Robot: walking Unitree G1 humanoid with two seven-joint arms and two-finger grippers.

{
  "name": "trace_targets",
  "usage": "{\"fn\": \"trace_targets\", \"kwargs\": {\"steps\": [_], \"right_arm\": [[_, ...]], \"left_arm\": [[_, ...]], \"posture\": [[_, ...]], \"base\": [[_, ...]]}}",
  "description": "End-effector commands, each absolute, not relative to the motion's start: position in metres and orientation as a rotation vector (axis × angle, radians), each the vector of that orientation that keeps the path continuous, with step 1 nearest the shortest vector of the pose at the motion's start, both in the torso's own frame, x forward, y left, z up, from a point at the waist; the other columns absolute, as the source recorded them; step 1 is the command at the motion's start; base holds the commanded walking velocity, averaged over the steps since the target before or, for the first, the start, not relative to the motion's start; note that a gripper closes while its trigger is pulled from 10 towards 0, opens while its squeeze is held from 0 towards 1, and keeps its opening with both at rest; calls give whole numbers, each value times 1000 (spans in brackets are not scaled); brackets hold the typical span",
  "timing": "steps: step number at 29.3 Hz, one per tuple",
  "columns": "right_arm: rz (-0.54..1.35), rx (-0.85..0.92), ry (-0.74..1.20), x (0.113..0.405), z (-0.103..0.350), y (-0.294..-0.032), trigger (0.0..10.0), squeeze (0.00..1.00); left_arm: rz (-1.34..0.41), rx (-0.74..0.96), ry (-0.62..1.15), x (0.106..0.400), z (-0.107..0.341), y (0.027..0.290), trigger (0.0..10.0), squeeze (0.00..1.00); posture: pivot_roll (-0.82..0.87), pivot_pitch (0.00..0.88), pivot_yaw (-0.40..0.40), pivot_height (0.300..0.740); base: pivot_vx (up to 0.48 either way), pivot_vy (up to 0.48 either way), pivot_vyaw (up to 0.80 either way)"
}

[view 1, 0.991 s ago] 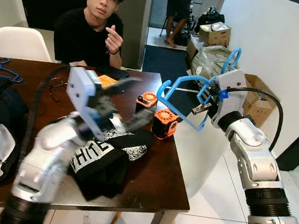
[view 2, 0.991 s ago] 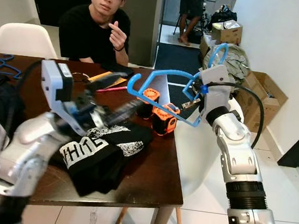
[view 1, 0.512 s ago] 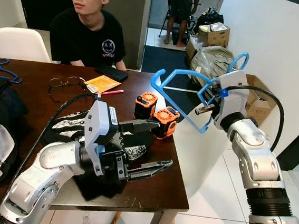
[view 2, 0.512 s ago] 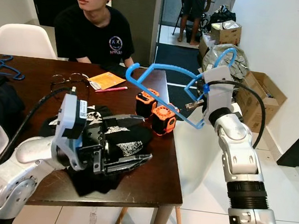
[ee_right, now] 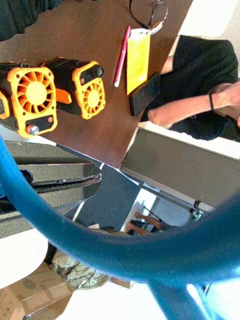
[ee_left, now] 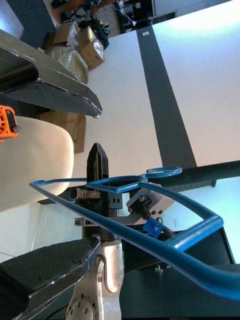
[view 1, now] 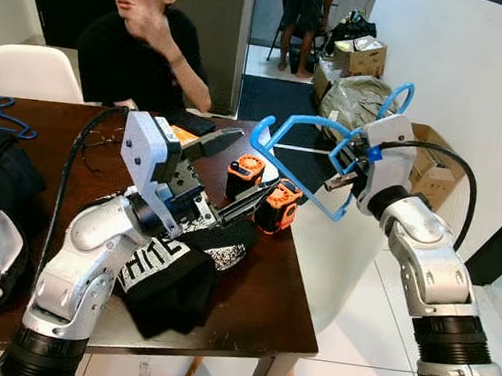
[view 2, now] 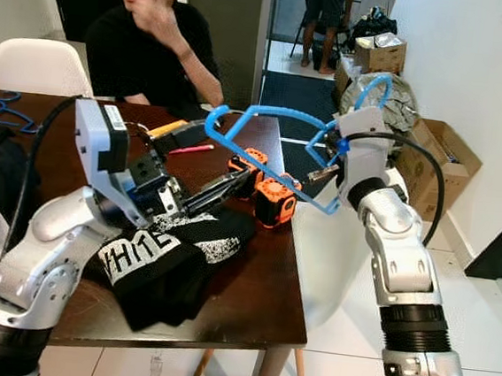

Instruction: Hang hanger

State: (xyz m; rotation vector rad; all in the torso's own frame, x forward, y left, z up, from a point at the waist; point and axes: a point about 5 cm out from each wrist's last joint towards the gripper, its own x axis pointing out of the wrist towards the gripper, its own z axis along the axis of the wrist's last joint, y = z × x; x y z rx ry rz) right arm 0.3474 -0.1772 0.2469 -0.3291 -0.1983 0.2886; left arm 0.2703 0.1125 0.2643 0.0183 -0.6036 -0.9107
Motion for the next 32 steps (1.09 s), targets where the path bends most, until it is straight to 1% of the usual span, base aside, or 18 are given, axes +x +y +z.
{"fn": "trace_targets", "kwargs": {"steps": [1, 11, 20, 23, 25, 26, 28, 30, 31, 32], "right_arm": [[289, -324, -186, 346, 245, -179, 10000, 0], [289, -328, -177, 345, 243, -178, 10000, 0], [297, -340, -160, 344, 240, -178, 10000, 0], [305, -344, -157, 344, 240, -177, 10000, 0], [305, -344, -157, 344, 240, -177, 10000, 0], [309, -345, -158, 344, 239, -177, 10000, 0], [309, -345, -158, 344, 239, -177, 10000, 0], [353, -338, -166, 341, 239, -177, 10000, 0], [353, -338, -166, 341, 239, -177, 10000, 0], [420, -297, -175, 337, 238, -177, 10000, 0]], "left_arm": [[-936, -5, -607, 271, 264, 108, 0, 0], [-936, -18, -612, 271, 262, 107, 0, 0], [-893, 13, -636, 275, 269, 120, 0, 0], [-888, 7, -660, 273, 278, 131, 0, 0], [-888, 7, -660, 273, 278, 131, 0, 0], [-883, 6, -671, 272, 282, 138, 0, 0], [-883, 6, -671, 272, 282, 138, 0, 0], [-869, -2, -705, 269, 292, 155, 0, 0], [-869, -2, -705, 269, 292, 155, 0, 0], [-869, -16, -726, 267, 298, 165, 0, 0]], "posture": [[-10, 0, -50, 740], [-10, 0, -50, 740], [-1, 0, -52, 740], [-1, 0, -52, 740], [-1, 0, -52, 740], [1, 0, -53, 740], [1, 0, -53, 740], [0, 0, -54, 740], [0, 0, -54, 740], [1, 0, -55, 740]], "base": [[0, 0, 0], [0, 0, 0], [0, 0, 0], [0, 0, 0], [0, 0, 0], [0, 0, 0], [0, 0, 0], [0, 0, 0], [0, 0, 0], [0, 0, 0]]}}
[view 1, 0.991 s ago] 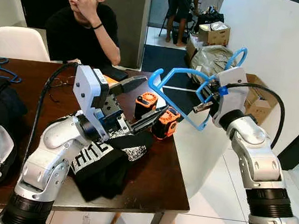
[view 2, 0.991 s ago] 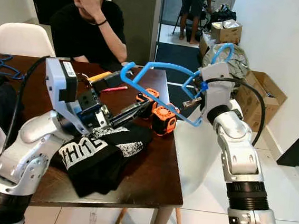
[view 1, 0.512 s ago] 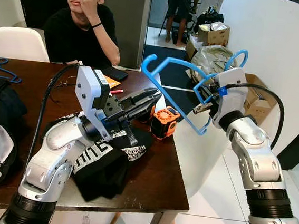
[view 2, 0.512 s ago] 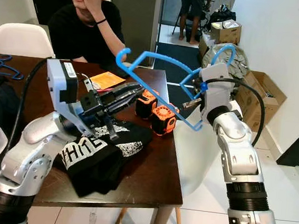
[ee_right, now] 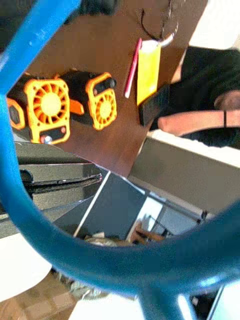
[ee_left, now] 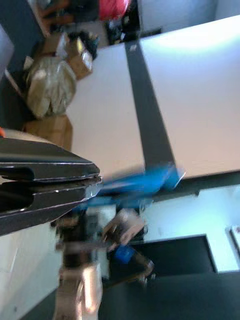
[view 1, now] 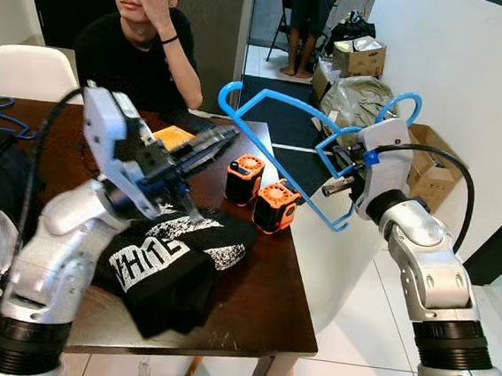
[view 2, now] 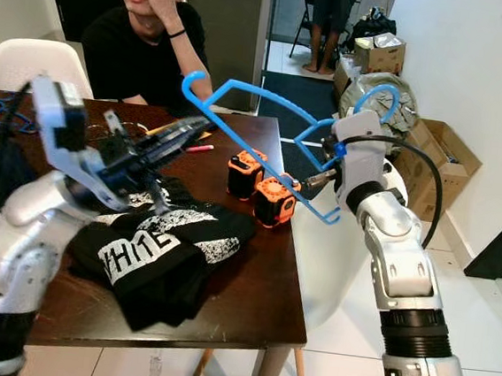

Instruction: Hang hanger

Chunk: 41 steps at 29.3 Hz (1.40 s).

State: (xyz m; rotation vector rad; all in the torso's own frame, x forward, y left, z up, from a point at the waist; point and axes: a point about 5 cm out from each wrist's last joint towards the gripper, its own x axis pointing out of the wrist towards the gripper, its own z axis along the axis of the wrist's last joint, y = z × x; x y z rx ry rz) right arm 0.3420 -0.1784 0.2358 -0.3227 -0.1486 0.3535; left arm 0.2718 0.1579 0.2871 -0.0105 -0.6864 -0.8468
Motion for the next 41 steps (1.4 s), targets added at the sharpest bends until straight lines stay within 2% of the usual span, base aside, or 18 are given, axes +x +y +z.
{"fn": "trace_targets", "kwargs": {"steps": [1, 9, 10, 11, 12, 14, 15, 22, 29, 41], "right_arm": [[502, -253, -192, 330, 237, -177, 10000, 0], [699, -202, -213, 308, 235, -181, 10000, 0], [677, -204, -208, 309, 235, -184, 10000, 0], [653, -205, -205, 311, 235, -186, 10000, 0], [620, -196, -207, 314, 236, -188, 10000, 0], [602, -188, -210, 316, 237, -188, 10000, 0], [555, -182, -215, 321, 239, -190, 10000, 0], [464, -157, -211, 329, 241, -198, 10000, 0], [252, -325, -156, 343, 251, -211, 10000, 0], [222, -305, -202, 342, 265, -218, 10000, 0]], "left_arm": [[-869, -30, -747, 264, 303, 174, 0, 0], [-842, -46, -790, 260, 313, 194, 0, 0], [-898, -83, -783, 256, 311, 192, 4471, 0], [-942, -110, -776, 253, 309, 190, 4471, 0], [-1007, -132, -725, 251, 300, 181, 10000, 35], [-1048, -144, -688, 250, 293, 176, 10000, 35], [-1132, -162, -596, 246, 276, 163, 10000, 1000], [-1199, -199, -479, 243, 252, 145, 10000, 1000], [-1077, -264, -449, 257, 233, 105, 10000, 1000], [-1101, -240, -500, 254, 244, 105, 10000, 1000]], "posture": [[1, 0, -55, 740], [-1, 0, -52, 740], [-6, 0, -47, 740], [-6, 0, -47, 740], [-6, 0, -45, 740], [-6, 0, -45, 740], [-6, 0, -45, 740], [0, 0, -44, 740], [8, 0, -54, 740], [-4, 0, -50, 740]], "base": [[0, 0, 0], [0, 0, 0], [0, 0, 0], [0, 0, 0], [0, 0, 0], [0, 0, 0], [0, 0, 0], [0, 0, 0], [0, 0, 0], [0, 0, 0]]}}
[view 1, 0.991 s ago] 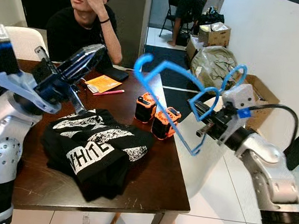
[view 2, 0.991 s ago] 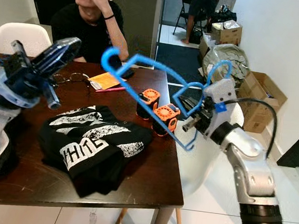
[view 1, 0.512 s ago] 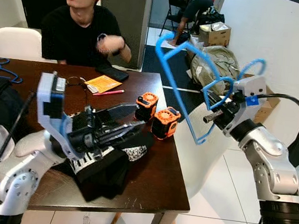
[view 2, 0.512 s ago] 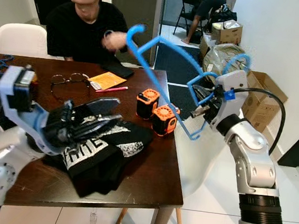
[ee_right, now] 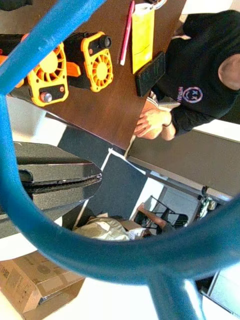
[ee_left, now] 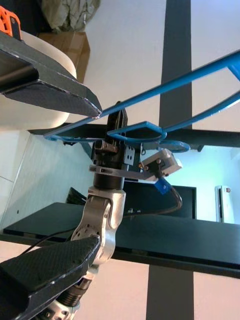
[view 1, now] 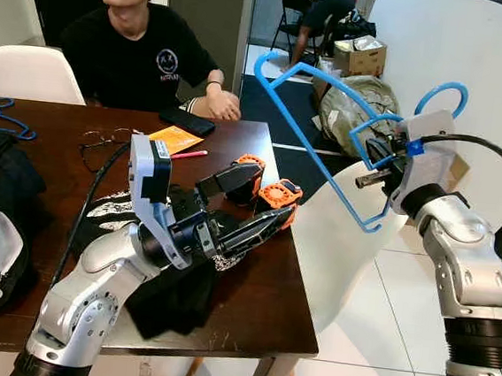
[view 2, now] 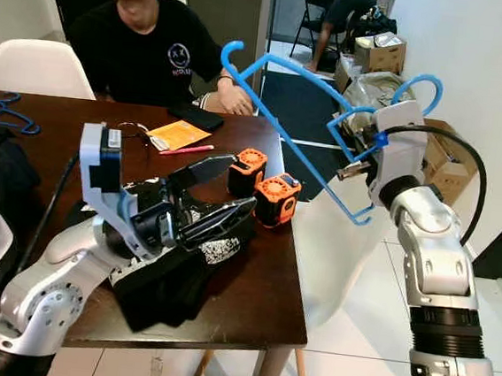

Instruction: Hang hanger

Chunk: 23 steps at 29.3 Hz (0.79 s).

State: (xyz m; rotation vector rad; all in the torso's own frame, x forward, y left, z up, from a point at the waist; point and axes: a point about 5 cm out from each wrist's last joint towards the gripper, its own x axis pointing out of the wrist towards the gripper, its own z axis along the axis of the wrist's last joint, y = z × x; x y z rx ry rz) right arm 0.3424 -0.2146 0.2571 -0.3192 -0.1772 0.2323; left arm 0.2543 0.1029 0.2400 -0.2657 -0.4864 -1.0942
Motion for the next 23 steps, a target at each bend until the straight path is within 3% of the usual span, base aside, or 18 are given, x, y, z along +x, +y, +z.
{"fn": "trace_targets", "kwargs": {"steps": [1, 3, 4, 14, 23], "right_arm": [[222, -305, -202, 342, 265, -218, 10000, 0], [225, -285, -213, 341, 266, -218, 10000, 0], [231, -273, -226, 341, 267, -219, 10000, 0], [189, -251, -249, 340, 275, -233, 10000, 0], [386, -256, -257, 333, 266, -185, 10000, 0]], "left_arm": [[-1101, -240, -500, 254, 244, 105, 10000, 1000], [-1088, -229, -503, 255, 245, 106, 10000, 1000], [-1050, -210, -517, 258, 248, 112, 10000, 0], [-900, -122, -584, 267, 261, 144, 10000, 0], [-948, -158, -636, 271, 271, 130, 10000, 0]], "posture": [[-4, 0, -50, 740], [-4, 0, -50, 740], [-4, 0, -50, 740], [-8, 0, -48, 740], [-10, 0, -48, 740]], "base": [[0, 0, 0], [0, 0, 0], [0, 0, 0], [0, 0, 0], [0, 0, 0]]}}
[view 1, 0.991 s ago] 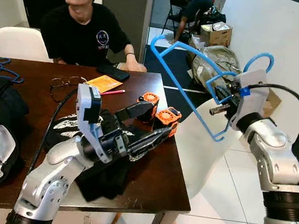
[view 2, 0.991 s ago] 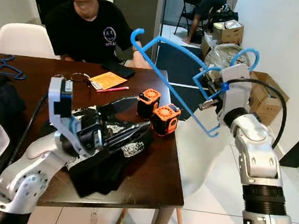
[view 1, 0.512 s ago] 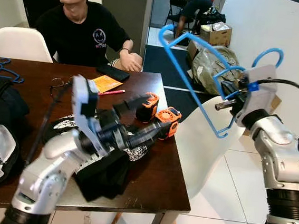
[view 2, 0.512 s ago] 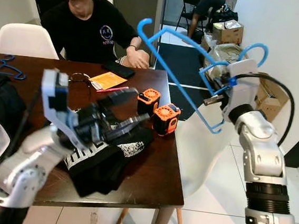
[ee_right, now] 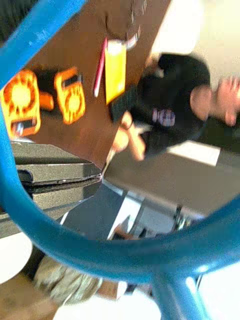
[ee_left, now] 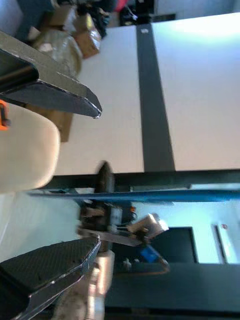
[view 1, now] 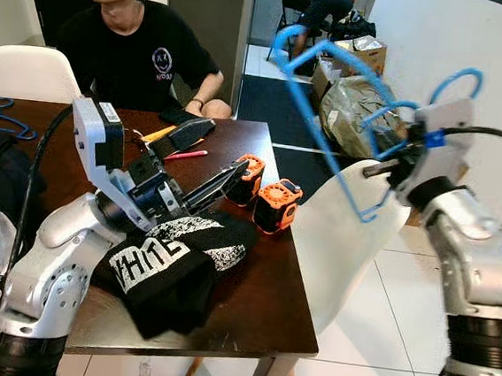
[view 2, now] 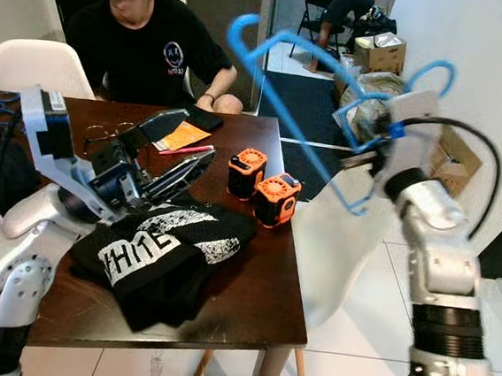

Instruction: Hang hanger

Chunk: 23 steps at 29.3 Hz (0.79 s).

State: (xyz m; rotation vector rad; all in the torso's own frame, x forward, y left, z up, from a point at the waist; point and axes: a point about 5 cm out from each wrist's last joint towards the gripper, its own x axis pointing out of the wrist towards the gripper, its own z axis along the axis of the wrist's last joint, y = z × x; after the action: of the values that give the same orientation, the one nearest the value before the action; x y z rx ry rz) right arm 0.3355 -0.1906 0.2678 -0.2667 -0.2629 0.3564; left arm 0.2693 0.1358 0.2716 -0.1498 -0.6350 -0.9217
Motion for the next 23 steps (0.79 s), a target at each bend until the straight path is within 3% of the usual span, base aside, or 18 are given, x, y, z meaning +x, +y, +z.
{"fn": "trace_targets", "kwargs": {"steps": [1, 6, 13, 14, 15, 16, 23], "right_arm": [[386, -256, -257, 333, 266, -185, 10000, 0], [445, -252, -258, 331, 263, -169, 10000, 0], [464, -257, -254, 328, 263, -166, 10000, 0], [465, -261, -253, 327, 263, -167, 10000, 0], [465, -261, -253, 327, 263, -167, 10000, 0], [464, -263, -252, 327, 263, -167, 10000, 0], [452, -267, -249, 326, 265, -169, 10000, 0]], "left_arm": [[-948, -158, -636, 271, 271, 130, 10000, 0], [-1060, -188, -637, 267, 272, 107, 10000, 0], [-1056, -178, -625, 270, 271, 103, 10000, 0], [-1046, -174, -622, 272, 271, 105, 4078, 0], [-1046, -174, -622, 272, 271, 105, 4078, 0], [-1035, -174, -621, 273, 271, 107, 0, 0], [-998, -148, -641, 277, 277, 116, 0, 0]], "posture": [[-10, 0, -48, 740], [-17, 0, -44, 740], [-21, 0, -42, 740], [-21, 0, -41, 740], [-21, 0, -41, 740], [-21, 0, -41, 740], [-24, 0, -37, 740]], "base": [[0, 0, 0], [0, 0, 0], [0, 0, 0], [0, 0, 0], [0, 0, 0], [0, 0, 0], [0, 0, 0]]}}
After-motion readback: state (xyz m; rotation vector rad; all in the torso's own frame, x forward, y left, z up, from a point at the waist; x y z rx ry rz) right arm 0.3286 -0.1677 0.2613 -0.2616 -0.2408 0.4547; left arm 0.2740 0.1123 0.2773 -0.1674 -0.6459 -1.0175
